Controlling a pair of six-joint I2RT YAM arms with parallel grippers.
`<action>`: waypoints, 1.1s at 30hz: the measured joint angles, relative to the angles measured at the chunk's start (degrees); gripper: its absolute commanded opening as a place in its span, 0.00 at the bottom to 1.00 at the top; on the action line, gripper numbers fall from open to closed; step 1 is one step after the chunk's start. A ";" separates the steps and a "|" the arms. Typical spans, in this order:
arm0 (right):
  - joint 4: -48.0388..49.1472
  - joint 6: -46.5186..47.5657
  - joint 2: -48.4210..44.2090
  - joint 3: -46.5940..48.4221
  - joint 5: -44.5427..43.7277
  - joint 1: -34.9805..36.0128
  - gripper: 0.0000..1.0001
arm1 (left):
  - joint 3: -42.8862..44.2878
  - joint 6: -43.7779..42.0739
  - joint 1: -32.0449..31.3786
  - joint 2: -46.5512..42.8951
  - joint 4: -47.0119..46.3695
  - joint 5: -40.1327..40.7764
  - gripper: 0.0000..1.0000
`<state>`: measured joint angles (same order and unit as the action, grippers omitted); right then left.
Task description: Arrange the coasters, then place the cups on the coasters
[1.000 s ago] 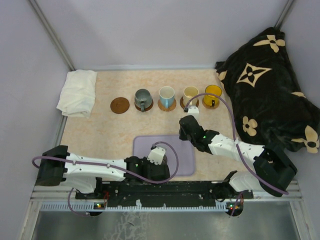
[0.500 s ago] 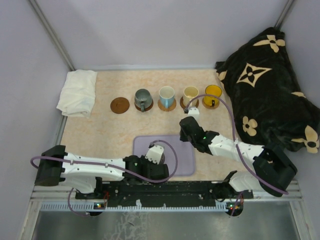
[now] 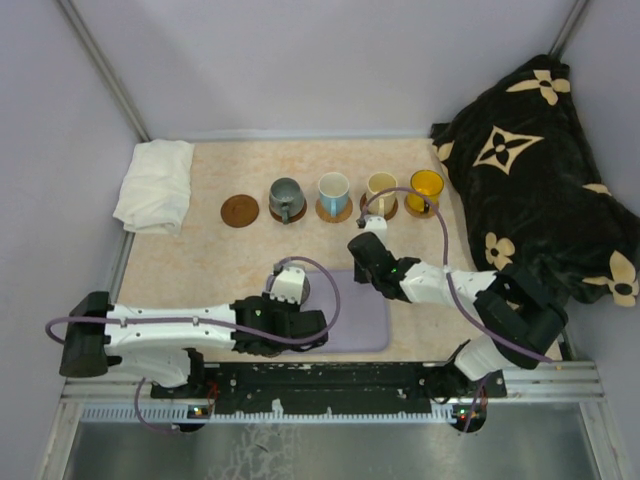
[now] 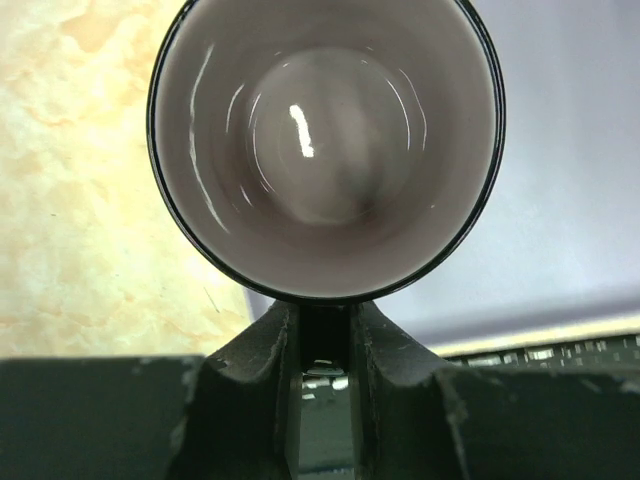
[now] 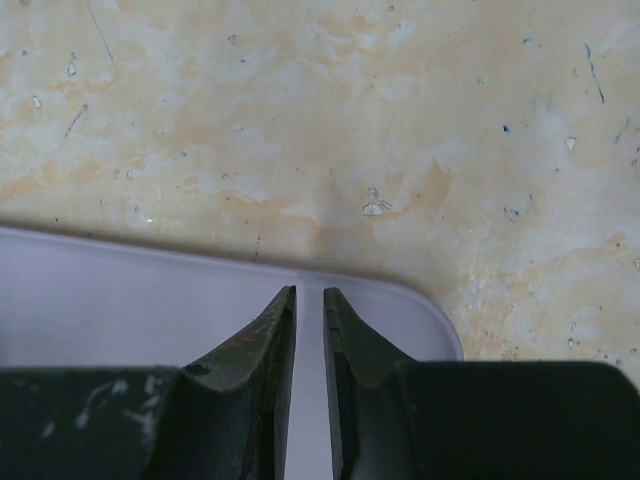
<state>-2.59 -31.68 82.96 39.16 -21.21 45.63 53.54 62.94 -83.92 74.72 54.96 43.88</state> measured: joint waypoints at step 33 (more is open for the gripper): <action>0.17 1.75 9.99 7.91 -1.11 0.00 0.16 | -9.40 -40.13 51.23 -7.58 -35.82 -12.74 0.03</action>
<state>-2.42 -29.93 92.95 47.07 -22.33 45.63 44.14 22.81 -32.69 67.13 19.14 31.14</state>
